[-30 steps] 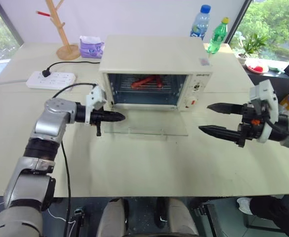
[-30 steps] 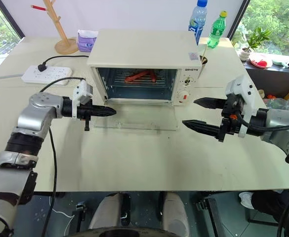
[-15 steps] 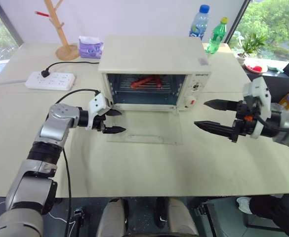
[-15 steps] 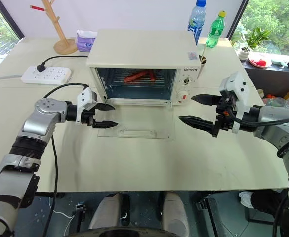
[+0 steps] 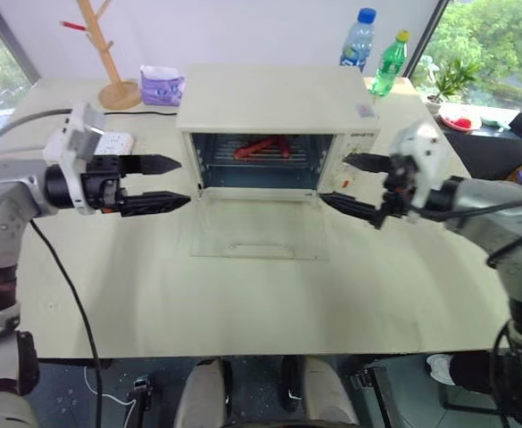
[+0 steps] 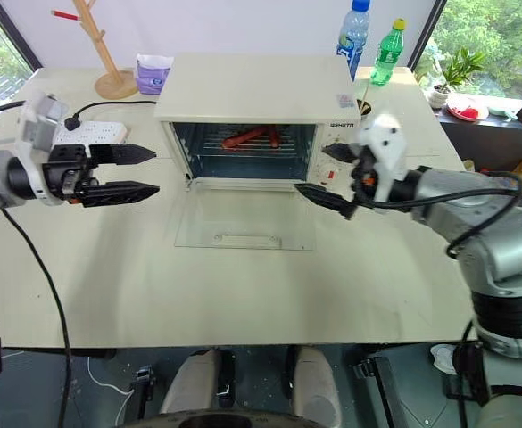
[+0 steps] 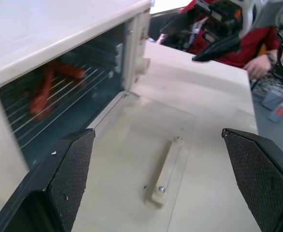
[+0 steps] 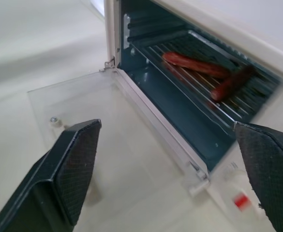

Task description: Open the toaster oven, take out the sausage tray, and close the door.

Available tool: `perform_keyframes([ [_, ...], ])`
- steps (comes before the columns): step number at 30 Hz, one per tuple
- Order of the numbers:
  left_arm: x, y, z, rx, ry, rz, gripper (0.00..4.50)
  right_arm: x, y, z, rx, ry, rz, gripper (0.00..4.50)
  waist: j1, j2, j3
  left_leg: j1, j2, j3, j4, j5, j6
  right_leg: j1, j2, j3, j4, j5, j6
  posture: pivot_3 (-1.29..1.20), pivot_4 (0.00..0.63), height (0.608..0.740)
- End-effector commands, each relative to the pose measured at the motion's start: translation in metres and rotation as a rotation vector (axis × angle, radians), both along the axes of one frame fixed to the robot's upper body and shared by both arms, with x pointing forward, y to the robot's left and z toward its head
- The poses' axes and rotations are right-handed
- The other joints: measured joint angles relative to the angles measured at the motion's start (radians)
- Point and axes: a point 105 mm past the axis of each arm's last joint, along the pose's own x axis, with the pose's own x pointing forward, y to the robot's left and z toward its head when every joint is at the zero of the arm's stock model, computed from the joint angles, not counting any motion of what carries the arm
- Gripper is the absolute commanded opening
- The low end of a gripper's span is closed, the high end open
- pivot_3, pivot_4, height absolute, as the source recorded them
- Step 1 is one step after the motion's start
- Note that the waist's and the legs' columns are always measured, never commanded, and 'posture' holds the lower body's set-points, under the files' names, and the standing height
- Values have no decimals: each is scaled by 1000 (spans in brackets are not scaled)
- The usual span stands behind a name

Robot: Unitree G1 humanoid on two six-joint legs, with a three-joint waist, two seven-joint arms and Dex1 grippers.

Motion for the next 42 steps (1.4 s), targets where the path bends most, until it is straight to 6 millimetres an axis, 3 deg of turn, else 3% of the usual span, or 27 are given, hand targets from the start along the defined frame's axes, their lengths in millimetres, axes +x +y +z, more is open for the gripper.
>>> perform_keyframes([
  [1, 1, 5, 8, 19, -52, 30, 4458, 14, 25, 1, -80, -134, 17, 4500, 1, 0, 0, 0, 0, 0, 0, 0, 0, 0, 0, 0, 0, 0, 0, 0, 150, 722],
  [12, 16, -10, 0, 13, -64, 13, 4458, 77, 81, -25, -354, -431, 2, 4500, -1, 0, 0, -1, 0, 1, 0, 0, 0, -1, 0, 0, 0, 0, 0, 0, 150, 722],
  [22, 24, -16, 0, 15, -75, -1, 4458, 116, 90, -34, -458, -566, -60, 4500, -24, 0, 0, -1, 0, 1, 0, 1, -1, -1, 0, 0, 1, 0, 0, 0, 150, 722],
  [37, 25, -16, 1, 17, -76, -1, 4458, 123, 108, -36, -473, -631, -36, 4500, -25, 0, 1, -1, 0, 1, -1, 2, -4, -2, 0, 0, 1, 0, 0, 0, 150, 722],
  [40, 26, -17, 1, 14, -75, -3, 4500, 124, 106, -37, -481, -626, -42, 3661, -25, 0, 1, -1, 0, 1, -1, 2, -4, -2, 0, 0, 1, 0, 0, 0, 150, 722],
  [42, 26, -18, 1, 13, -75, -5, 4500, 125, 105, -37, -480, -626, -47, 2720, -26, 0, 1, -1, 0, 1, -1, 2, -4, -2, 0, 0, 1, 0, 0, 0, 150, 722],
])
